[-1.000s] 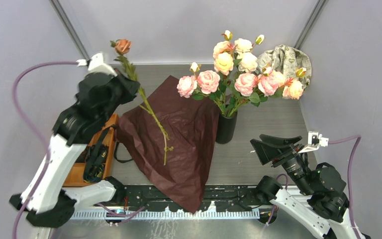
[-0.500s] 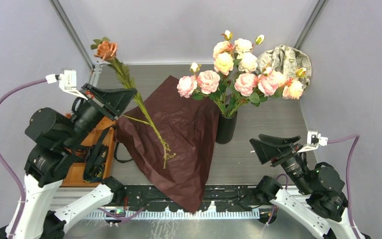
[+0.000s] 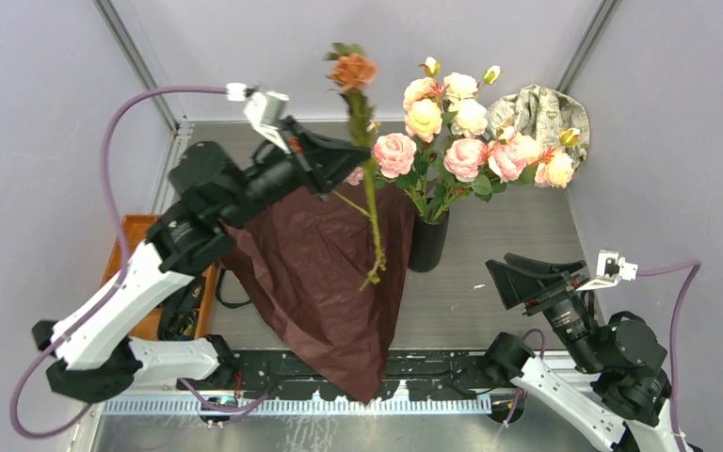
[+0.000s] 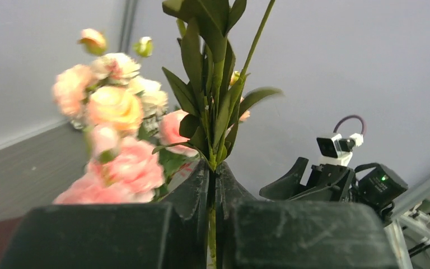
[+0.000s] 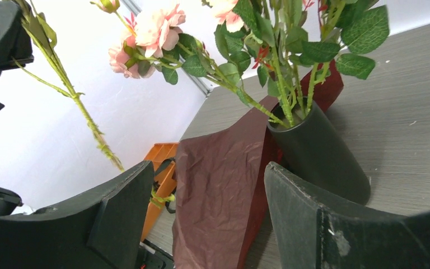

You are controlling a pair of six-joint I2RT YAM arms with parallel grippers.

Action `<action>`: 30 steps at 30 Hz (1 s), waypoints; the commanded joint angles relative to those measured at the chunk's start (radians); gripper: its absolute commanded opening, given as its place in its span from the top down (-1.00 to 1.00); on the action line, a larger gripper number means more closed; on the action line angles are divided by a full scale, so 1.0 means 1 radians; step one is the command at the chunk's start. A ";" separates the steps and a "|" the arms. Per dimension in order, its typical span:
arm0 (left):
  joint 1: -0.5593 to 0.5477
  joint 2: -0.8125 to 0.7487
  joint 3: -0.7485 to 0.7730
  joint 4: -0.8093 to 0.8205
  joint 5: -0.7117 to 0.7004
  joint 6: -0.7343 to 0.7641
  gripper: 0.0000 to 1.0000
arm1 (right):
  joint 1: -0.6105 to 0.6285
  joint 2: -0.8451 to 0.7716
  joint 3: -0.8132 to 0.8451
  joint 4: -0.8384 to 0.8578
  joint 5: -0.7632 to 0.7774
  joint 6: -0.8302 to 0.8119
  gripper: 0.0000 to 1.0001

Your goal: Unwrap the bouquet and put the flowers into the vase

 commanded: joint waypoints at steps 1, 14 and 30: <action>-0.180 0.111 0.151 0.092 -0.176 0.293 1.00 | -0.004 -0.006 0.060 -0.031 0.056 -0.035 -0.56; -0.185 0.447 0.305 0.293 -0.184 0.468 1.00 | -0.007 -0.006 0.122 -0.114 0.093 -0.074 -0.56; -0.128 0.520 0.361 0.557 -0.163 0.280 1.00 | -0.009 -0.006 0.148 -0.128 0.111 -0.122 -0.57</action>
